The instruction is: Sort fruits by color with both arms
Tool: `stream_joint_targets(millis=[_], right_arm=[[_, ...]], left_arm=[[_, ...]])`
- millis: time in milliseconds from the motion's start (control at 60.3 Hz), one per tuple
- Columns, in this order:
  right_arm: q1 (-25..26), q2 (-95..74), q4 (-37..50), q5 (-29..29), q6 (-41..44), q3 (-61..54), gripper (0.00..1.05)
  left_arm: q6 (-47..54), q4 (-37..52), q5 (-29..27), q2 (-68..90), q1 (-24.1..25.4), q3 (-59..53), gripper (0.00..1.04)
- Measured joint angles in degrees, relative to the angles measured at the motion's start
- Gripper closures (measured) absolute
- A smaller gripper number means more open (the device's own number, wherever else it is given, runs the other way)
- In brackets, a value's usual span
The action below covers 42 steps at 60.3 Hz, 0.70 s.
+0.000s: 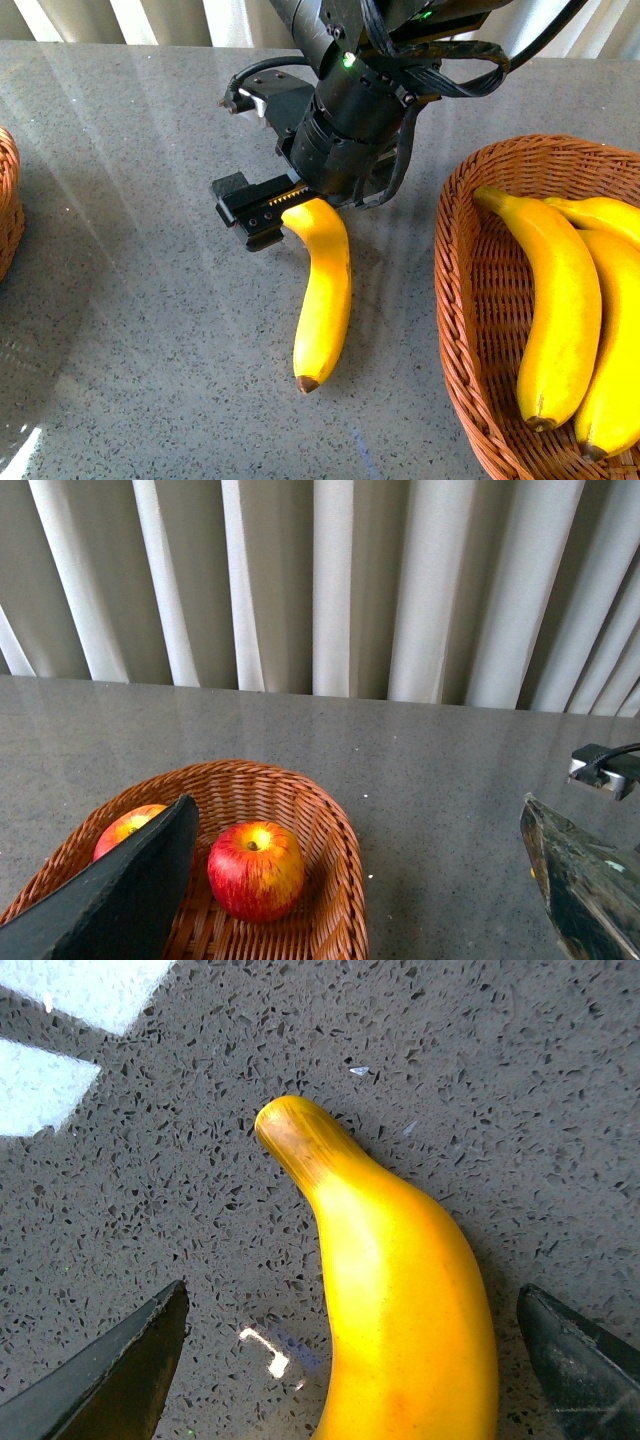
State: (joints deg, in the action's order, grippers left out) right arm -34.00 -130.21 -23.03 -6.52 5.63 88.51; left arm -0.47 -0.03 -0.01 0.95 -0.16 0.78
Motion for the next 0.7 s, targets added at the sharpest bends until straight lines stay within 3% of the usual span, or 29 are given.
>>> stream_joint_targets(millis=[249, 298, 530, 696], right_arm=[[-0.46, -1.07, -0.39, 0.59, -0.26, 0.79, 0.09], [-0.46, -1.07, -0.39, 0.61, -0.39, 0.79, 0.16], [-0.42, -1.07, -0.50, -0.79, -1.84, 0.79, 0.66], [0.00, 0.35, 0.42, -3.91, -4.83, 0.33, 0.71]], left_arm=[[0.00, 0.00, 0.00, 0.00, 0.00, 0.00, 0.09], [0.00, 0.02, 0.02, 0.00, 0.00, 0.00, 0.09], [0.00, 0.02, 0.00, 0.00, 0.00, 0.00, 0.09], [0.00, 0.00, 0.02, 0.00, 0.00, 0.00, 0.09]])
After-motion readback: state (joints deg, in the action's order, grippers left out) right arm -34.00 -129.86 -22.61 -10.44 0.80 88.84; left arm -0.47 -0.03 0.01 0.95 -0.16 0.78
